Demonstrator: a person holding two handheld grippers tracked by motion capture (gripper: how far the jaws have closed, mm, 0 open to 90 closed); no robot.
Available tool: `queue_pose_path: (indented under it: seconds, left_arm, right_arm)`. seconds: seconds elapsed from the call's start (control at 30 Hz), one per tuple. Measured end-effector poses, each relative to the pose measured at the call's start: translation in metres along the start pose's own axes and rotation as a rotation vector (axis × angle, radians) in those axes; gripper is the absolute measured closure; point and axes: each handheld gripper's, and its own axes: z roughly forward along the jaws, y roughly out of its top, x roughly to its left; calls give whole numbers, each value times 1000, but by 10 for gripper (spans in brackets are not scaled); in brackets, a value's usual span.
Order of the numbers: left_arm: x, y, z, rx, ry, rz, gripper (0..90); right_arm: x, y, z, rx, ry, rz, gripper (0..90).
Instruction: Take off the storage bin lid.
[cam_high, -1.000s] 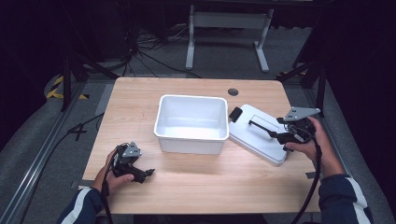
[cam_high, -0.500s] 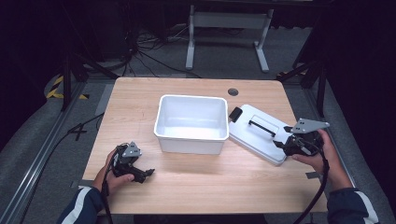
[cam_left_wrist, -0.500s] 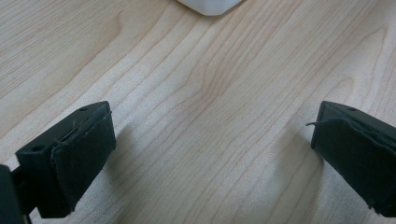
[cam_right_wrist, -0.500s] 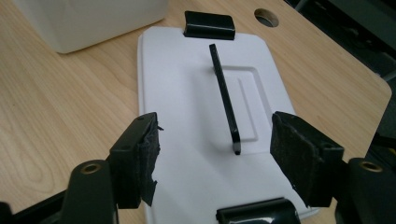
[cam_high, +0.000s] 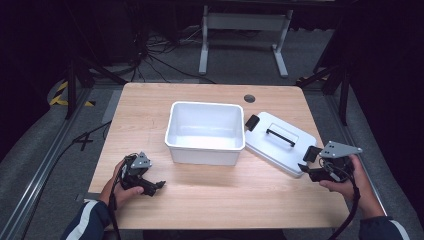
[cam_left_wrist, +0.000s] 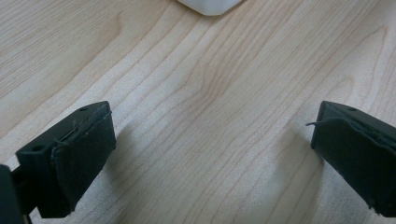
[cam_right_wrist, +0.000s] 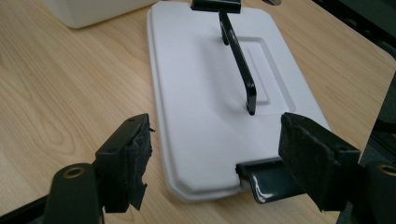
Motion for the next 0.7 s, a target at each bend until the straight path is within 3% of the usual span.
queue_pose_path:
  seconds: [0.4, 0.47, 0.7]
  left_arm:
    - [0, 0, 0, -1, 0, -3, 3]
    - [0, 0, 0, -1, 0, -4, 3]
    - [0, 0, 0, 1, -1, -4, 3]
  right_arm:
    - [11, -29, -4, -37, -3, 21, 262]
    - [13, -36, -1, -23, -2, 20, 261]
    - [19, -65, 12, -4, 39, 85, 263]
